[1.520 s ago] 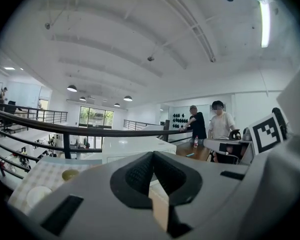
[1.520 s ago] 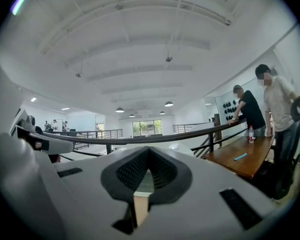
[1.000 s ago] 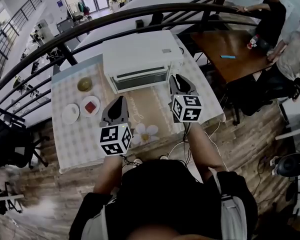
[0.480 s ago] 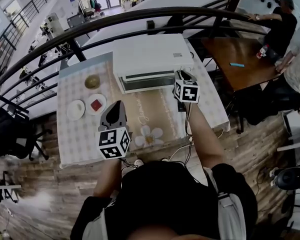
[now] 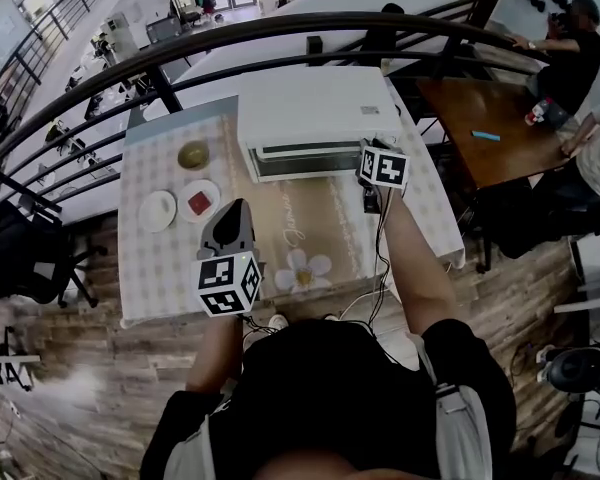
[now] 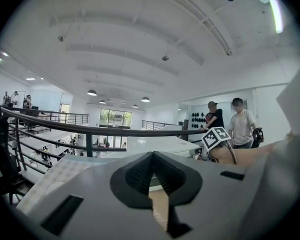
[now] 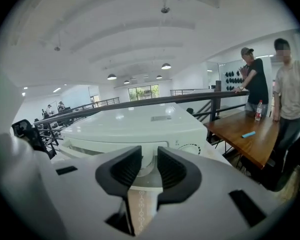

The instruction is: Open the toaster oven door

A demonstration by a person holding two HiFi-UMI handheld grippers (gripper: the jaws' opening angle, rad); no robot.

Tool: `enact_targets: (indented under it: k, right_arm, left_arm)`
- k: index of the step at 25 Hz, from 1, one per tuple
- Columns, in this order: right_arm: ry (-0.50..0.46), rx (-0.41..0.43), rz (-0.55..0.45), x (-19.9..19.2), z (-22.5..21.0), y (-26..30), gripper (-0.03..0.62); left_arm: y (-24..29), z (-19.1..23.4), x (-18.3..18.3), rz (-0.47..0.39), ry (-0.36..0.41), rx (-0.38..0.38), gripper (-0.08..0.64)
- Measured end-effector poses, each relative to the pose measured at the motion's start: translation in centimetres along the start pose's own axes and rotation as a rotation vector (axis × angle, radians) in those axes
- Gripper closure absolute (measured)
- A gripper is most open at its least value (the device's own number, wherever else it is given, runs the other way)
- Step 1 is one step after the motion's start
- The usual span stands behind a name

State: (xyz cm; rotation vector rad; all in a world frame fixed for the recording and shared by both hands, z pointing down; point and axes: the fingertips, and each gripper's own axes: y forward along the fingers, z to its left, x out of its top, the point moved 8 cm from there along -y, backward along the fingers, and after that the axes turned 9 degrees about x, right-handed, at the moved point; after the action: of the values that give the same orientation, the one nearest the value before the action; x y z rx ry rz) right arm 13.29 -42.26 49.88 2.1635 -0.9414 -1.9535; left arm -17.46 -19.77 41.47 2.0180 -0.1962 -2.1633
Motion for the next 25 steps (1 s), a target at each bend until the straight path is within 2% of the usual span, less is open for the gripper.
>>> enact_targets:
  k: [5, 12, 25]
  right_arm:
    - [0.070, 0.054, 0.044, 0.4, -0.5, 1.3, 0.495]
    - [0.048, 0.062, 0.142, 0.9, -0.6, 1.9, 0.499]
    - [-0.040, 0.021, 0.115, -0.5, 0.1, 0.5, 0.502]
  left_arm:
    - [0.6, -0.2, 0.0, 0.006, 0.002, -0.010, 0.546]
    - [1.1, -0.6, 0.0, 0.008, 0.002, -0.031, 0.546]
    - [1.8, -1.4, 0.1, 0.005, 0.018, -0.077, 0.546]
